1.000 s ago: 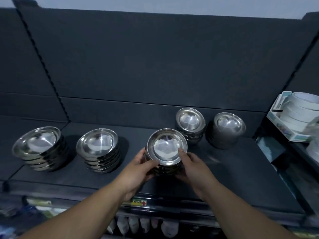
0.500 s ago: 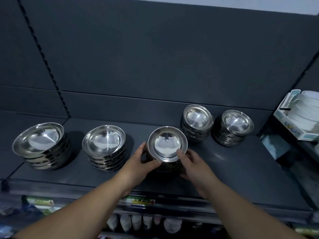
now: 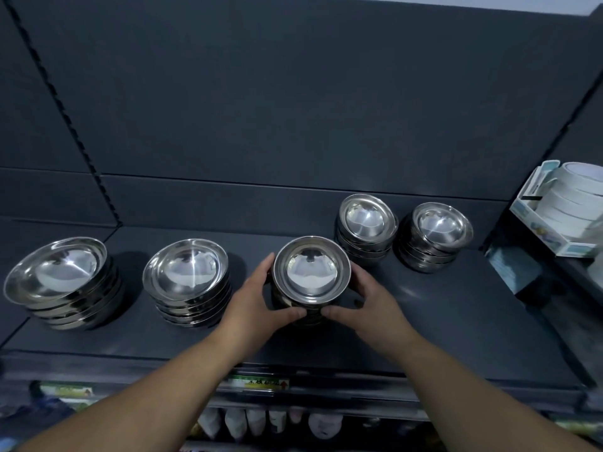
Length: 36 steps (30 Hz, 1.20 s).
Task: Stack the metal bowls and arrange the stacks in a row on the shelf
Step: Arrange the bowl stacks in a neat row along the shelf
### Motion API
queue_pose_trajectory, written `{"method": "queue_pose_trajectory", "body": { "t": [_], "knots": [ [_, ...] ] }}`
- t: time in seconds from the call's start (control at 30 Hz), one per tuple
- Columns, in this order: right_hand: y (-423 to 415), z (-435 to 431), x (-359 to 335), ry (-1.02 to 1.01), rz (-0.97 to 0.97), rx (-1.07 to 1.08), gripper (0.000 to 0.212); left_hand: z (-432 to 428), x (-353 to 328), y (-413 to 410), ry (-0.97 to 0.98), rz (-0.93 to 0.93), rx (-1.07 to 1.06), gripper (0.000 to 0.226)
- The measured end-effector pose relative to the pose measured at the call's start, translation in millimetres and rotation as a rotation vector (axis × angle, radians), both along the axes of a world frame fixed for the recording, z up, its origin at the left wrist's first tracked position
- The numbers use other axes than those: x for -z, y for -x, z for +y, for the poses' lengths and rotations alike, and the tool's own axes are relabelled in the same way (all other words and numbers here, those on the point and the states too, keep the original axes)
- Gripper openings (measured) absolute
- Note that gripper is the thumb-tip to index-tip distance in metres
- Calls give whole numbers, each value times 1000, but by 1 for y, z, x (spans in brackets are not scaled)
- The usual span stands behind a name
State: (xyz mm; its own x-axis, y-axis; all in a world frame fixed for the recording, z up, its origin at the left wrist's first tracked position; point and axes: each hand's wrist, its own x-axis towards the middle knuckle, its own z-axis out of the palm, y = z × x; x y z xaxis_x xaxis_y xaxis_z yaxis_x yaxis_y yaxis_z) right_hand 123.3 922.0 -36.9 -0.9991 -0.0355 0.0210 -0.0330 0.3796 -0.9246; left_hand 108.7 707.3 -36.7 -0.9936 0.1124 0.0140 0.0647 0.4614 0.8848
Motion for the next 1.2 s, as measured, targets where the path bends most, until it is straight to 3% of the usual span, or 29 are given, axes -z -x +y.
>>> {"method": "queue_pose_trajectory", "body": {
  "t": [0.57,0.87,1.2],
  "knots": [
    [6,5,-9,2,43,-20,92,6,-6,-5,-57,43,-34,103],
    [8,9,2,-10,-32,-47,98,11,0,-13,44,17,-4,96],
    [6,4,11,73,-7,-1,97,8,3,-10,17,-21,-37,106]
  ]
}}
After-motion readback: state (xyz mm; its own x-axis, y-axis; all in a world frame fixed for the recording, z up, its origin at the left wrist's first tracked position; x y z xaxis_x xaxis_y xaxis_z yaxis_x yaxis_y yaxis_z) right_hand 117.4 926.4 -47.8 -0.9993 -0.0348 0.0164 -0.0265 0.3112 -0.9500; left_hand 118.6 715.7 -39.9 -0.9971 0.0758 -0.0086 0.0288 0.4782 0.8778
